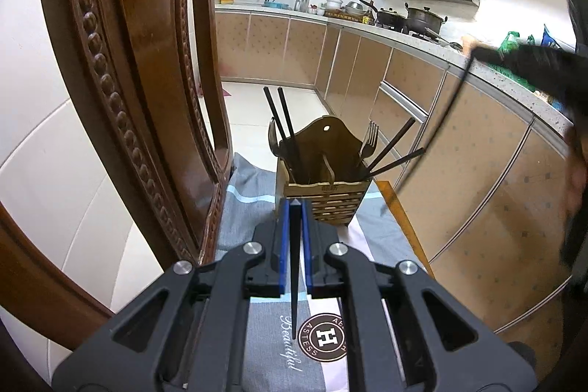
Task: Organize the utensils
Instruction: 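Lift the chopsticks with both tools and carry them to the wooden holder, then drop the chopsticks into the holder and open both tools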
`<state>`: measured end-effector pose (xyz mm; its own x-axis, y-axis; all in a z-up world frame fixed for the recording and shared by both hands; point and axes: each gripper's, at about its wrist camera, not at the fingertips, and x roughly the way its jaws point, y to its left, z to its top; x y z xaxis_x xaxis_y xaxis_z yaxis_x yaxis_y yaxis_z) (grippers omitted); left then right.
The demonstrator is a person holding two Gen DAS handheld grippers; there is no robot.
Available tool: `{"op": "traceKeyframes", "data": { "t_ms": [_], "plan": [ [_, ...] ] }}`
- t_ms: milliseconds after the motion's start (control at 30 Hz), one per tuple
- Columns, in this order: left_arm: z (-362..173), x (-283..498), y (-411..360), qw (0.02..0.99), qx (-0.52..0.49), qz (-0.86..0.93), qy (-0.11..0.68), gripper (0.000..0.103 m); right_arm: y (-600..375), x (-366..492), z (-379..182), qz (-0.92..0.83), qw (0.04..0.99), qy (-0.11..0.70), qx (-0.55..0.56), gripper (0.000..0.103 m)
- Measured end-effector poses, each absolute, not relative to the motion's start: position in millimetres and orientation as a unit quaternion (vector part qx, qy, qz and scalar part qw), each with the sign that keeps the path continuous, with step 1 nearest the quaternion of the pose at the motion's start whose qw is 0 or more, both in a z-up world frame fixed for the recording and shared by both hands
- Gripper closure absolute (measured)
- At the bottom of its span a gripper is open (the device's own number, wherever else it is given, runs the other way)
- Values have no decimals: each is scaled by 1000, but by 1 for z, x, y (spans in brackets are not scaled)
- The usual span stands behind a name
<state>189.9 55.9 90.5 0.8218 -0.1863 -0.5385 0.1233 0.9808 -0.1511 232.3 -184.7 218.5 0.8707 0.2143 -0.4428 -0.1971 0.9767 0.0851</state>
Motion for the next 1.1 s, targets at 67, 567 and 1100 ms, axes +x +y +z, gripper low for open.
{"op": "traceKeyframes", "data": {
  "t_ms": [67, 567, 1100],
  "plan": [
    [89, 191, 58, 952, -56, -83, 289, 97, -181, 243, 228, 96, 970, 221, 18, 96],
    [81, 207, 69, 946, -74, -82, 305, 97, -149, 337, 179, 66, 964, 253, 38, 96],
    [83, 208, 57, 950, -74, -70, 297, 97, -251, 178, 20, 74, 937, 315, 135, 25]
  ]
}}
